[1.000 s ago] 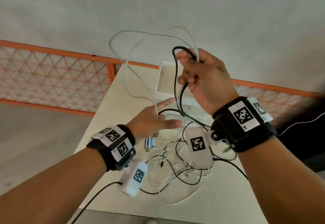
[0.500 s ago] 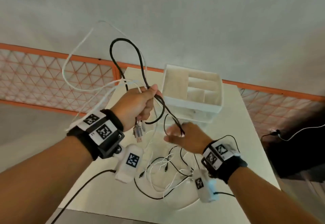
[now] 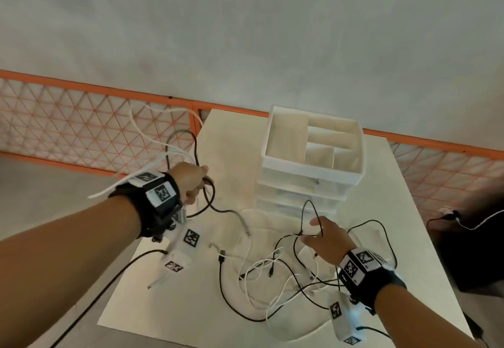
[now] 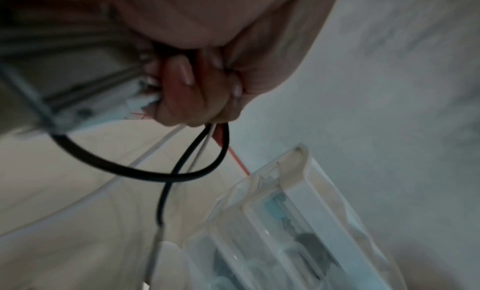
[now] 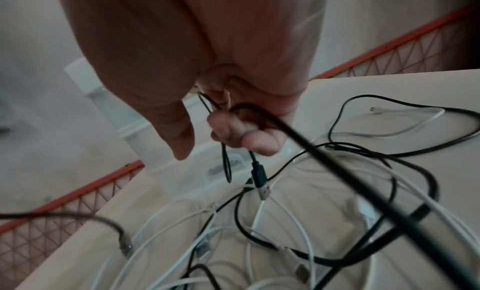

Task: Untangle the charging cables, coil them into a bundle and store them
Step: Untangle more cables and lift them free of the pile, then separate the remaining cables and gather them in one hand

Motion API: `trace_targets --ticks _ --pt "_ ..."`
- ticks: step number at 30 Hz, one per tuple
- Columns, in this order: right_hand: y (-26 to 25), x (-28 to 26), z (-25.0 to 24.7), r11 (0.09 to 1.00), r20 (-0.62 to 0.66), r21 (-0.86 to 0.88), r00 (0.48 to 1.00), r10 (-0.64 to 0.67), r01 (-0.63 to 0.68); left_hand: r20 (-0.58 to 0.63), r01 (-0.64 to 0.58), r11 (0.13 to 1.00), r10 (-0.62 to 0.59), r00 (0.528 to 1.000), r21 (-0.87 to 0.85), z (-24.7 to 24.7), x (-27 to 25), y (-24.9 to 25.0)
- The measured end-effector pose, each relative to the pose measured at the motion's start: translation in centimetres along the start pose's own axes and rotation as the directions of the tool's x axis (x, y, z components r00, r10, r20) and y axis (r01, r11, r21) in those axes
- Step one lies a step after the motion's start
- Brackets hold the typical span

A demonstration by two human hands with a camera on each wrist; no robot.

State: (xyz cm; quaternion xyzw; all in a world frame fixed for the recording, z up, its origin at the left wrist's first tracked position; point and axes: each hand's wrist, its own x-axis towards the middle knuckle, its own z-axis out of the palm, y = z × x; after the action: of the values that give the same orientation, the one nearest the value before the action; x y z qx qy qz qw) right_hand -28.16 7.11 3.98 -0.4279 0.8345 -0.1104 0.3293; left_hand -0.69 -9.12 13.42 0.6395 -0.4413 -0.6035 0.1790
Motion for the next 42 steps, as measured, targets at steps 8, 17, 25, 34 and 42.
trace_targets --ticks 8,17,25,34,42 --pt "-1.6 -0.1 -0.5 0.997 -0.026 -0.01 0.997 -0.07 0.07 0.004 -0.2 0.971 0.201 0.98 0.135 1.0 2.1 6.5" --pt "1.0 0.6 -1.8 0.988 -0.158 -0.118 0.984 0.08 -0.099 -0.052 0.041 0.754 -0.009 0.999 0.656 -2.2 1.1 1.1" --pt "-0.9 -0.8 1.5 0.917 -0.1 -0.286 0.943 -0.318 0.279 0.069 0.131 0.976 -0.145 0.987 0.173 -3.4 0.2 -0.1" --pt "-4.3 -2.0 10.4 0.809 0.398 -0.244 0.815 -0.42 0.536 0.138 0.013 0.939 0.037 0.99 -0.343 -1.5 -1.8 1.7" --pt "1.0 -3.1 8.4 0.718 0.39 -0.495 0.864 -0.32 0.489 0.082 -0.225 0.952 0.246 0.966 -0.208 -1.3 -3.3 2.4"
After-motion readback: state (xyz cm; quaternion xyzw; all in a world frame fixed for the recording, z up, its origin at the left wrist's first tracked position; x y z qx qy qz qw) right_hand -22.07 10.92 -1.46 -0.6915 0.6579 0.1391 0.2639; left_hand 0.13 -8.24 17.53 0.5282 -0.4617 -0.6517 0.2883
